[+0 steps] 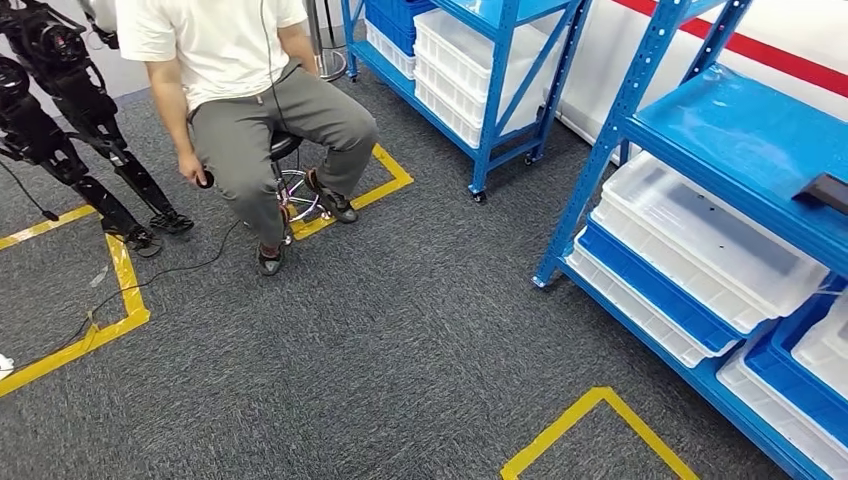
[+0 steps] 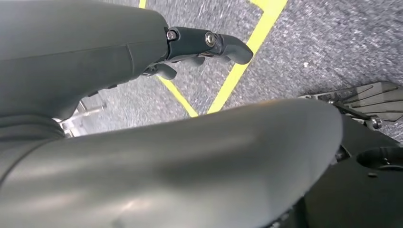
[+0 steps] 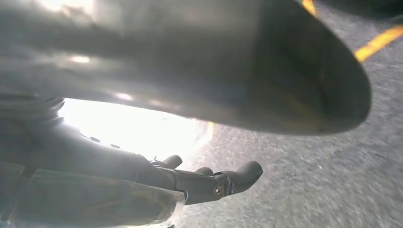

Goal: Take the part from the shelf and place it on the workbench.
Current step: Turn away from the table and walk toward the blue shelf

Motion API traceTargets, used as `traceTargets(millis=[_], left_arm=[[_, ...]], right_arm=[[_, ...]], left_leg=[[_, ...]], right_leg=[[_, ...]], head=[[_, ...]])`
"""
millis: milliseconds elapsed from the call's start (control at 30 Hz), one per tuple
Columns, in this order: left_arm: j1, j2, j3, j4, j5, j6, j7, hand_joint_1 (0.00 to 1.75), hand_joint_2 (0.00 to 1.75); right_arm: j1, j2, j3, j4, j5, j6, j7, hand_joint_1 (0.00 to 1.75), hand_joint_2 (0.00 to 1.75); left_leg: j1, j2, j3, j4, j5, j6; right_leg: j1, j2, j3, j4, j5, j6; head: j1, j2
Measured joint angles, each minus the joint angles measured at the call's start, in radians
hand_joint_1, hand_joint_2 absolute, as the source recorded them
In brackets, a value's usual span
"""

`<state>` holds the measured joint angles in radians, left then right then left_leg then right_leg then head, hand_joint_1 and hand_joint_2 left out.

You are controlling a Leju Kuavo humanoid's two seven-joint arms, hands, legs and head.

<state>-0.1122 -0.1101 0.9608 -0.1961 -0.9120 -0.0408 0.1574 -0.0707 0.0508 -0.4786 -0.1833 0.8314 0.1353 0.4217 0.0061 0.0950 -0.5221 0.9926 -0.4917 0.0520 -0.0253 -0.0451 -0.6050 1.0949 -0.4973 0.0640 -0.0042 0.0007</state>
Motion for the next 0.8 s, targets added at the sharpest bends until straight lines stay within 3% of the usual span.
traceTargets(millis=[67,100,167,233,300,367,400,433,467,533,600,667,733,800], left_arm=[[0.000,0.000,0.004,0.001,0.000,0.003,-0.002,0.00,0.00],[-0.001,0.000,0.007,0.001,0.000,0.006,-0.004,0.00,0.00],[-0.005,-0.001,0.017,0.001,0.002,0.013,-0.005,0.00,0.00],[-0.007,-0.002,0.026,0.001,0.001,0.020,-0.006,0.00,0.00],[-0.005,-0.002,0.032,0.001,-0.002,0.023,-0.006,0.00,0.00],[0.000,-0.002,0.039,0.001,-0.007,0.024,-0.006,0.00,0.00],[0.002,-0.002,0.042,0.001,-0.009,0.024,-0.006,0.00,0.00],[0.003,-0.002,0.044,0.001,-0.010,0.023,-0.006,0.00,0.00],[0.003,-0.002,0.046,0.001,-0.012,0.023,-0.006,0.00,0.00],[0.003,-0.001,0.048,0.001,-0.016,0.023,-0.007,0.00,0.00],[0.003,-0.001,0.049,0.001,-0.018,0.023,-0.008,0.00,0.00],[0.003,-0.001,0.050,0.001,-0.019,0.023,-0.009,0.00,0.00],[0.002,-0.001,0.050,0.001,-0.019,0.023,-0.010,0.00,0.00],[0.003,-0.001,0.050,0.001,-0.020,0.023,-0.010,0.00,0.00]], right_arm=[[-0.002,0.000,-0.004,-0.001,-0.002,-0.061,-0.079,0.00,0.00],[-0.003,0.000,-0.009,-0.002,-0.009,-0.105,-0.132,0.00,0.00],[-0.005,0.001,-0.032,-0.003,-0.043,-0.211,-0.257,0.00,0.00],[-0.011,0.000,-0.064,-0.004,-0.079,-0.282,-0.352,0.00,0.00],[-0.020,-0.002,-0.091,-0.005,-0.101,-0.304,-0.406,0.00,0.00],[-0.026,-0.004,-0.114,-0.006,-0.114,-0.309,-0.442,0.00,0.00],[-0.027,-0.004,-0.125,-0.006,-0.118,-0.310,-0.454,0.00,0.00],[-0.027,-0.004,-0.134,-0.006,-0.120,-0.309,-0.461,0.00,0.00],[-0.027,-0.004,-0.142,-0.006,-0.122,-0.308,-0.464,0.00,0.00],[-0.028,-0.003,-0.155,-0.006,-0.124,-0.306,-0.465,0.00,0.00],[-0.032,-0.002,-0.163,-0.006,-0.122,-0.301,-0.465,0.00,0.00],[-0.031,-0.002,-0.169,-0.006,-0.121,-0.298,-0.465,0.00,0.00],[-0.030,-0.003,-0.174,-0.006,-0.121,-0.296,-0.465,0.00,0.00],[-0.032,-0.002,-0.177,-0.006,-0.120,-0.294,-0.465,0.00,0.00]], left_leg=[[-0.006,0.021,0.008,0.002,-0.007,-0.013],[-0.008,0.031,0.012,0.002,-0.009,-0.019],[-0.003,0.042,0.017,0.004,-0.014,-0.032],[0.004,-0.010,0.002,0.050,-0.053,-0.044],[0.008,-0.078,-0.051,0.171,-0.127,-0.049],[0.008,-0.096,-0.108,0.291,-0.173,-0.048],[0.008,-0.097,-0.117,0.306,-0.166,-0.046],[0.009,-0.099,-0.109,0.283,-0.141,-0.045],[0.011,-0.107,-0.081,0.221,-0.099,-0.043],[0.016,-0.157,-0.021,0.084,-0.035,-0.039],[0.015,-0.189,0.002,0.023,-0.019,-0.035],[0.011,-0.165,0.001,0.015,-0.012,-0.022],[0.011,-0.136,0.002,0.004,-0.001,-0.004],[0.008,-0.104,0.000,0.000,0.004,0.006]], right_leg=[[0.003,-0.040,0.051,-0.088,0.027,-0.007],[0.006,-0.041,0.051,-0.093,0.030,-0.014],[0.003,-0.014,0.047,-0.095,0.034,-0.028],[-0.005,0.010,0.049,-0.098,0.040,-0.044],[-0.006,0.033,0.048,-0.098,0.044,-0.056],[-0.001,0.061,0.044,-0.098,0.047,-0.060],[0.000,0.076,0.044,-0.097,0.048,-0.062],[0.001,0.090,0.044,-0.097,0.049,-0.062],[0.001,0.105,0.046,-0.096,0.050,-0.061],[0.002,0.132,0.044,-0.093,0.052,-0.056],[0.004,0.155,0.033,-0.093,0.058,-0.043],[0.004,0.173,0.020,-0.095,0.067,-0.027],[0.006,0.136,-0.004,-0.064,0.051,-0.023],[0.008,0.076,-0.059,0.044,-0.005,-0.031]], head=[[-0.002,0.000],[-0.004,0.000],[-0.006,0.000],[-0.009,0.000],[-0.011,0.000],[-0.011,0.000],[-0.011,0.000],[-0.011,0.000],[-0.012,0.000],[-0.011,0.000],[-0.010,0.000],[-0.011,0.000],[-0.008,0.000],[-0.005,0.000]])
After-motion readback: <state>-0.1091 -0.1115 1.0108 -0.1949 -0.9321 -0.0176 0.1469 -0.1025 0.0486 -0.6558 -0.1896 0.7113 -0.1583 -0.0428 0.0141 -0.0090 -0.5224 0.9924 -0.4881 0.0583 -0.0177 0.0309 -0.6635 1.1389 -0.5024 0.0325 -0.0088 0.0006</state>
